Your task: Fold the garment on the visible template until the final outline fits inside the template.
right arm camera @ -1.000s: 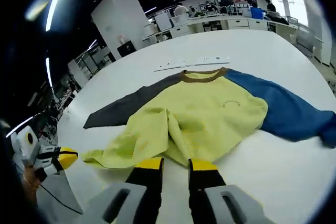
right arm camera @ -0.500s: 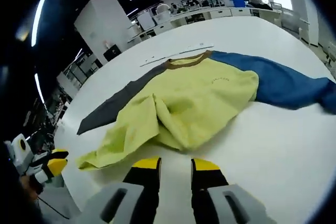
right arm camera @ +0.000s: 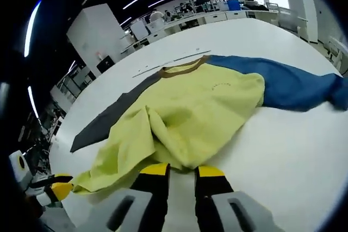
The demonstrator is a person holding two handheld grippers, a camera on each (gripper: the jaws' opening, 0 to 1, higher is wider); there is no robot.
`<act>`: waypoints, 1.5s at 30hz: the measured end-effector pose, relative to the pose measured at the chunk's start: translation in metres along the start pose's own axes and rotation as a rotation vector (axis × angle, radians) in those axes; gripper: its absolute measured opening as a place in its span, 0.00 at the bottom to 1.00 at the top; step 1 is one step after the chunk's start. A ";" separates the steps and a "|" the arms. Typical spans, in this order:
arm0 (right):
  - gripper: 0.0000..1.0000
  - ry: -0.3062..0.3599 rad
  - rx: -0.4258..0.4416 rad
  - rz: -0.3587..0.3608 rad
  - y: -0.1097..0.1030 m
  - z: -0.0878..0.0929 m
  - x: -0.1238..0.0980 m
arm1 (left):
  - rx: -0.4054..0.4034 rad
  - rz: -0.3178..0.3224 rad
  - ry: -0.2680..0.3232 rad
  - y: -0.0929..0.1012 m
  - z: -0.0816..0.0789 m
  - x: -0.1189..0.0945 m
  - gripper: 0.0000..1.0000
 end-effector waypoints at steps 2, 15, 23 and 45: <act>0.12 0.004 0.005 0.002 0.001 -0.001 0.001 | 0.010 -0.011 -0.008 -0.001 0.002 0.001 0.12; 0.05 -0.002 -0.018 0.032 0.001 -0.001 0.004 | 0.073 -0.022 -0.099 0.008 0.026 0.015 0.11; 0.04 -0.013 -0.105 0.081 -0.001 0.001 0.006 | 0.083 -0.040 -0.117 0.013 0.038 0.021 0.08; 0.00 0.064 -0.069 0.047 -0.001 0.010 0.001 | 0.101 -0.030 -0.104 0.012 0.036 0.017 0.01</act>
Point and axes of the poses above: the point that each gripper's makers call its tool centre point, and the gripper's own axes: x roughly forward along the fingers, y roughly to its right, z roughly out of its underside, the point moved 4 cm from there along -x, roughly backward along the fingers, and after that the axes turned 13 degrees about -z, right-handed, at the moved point
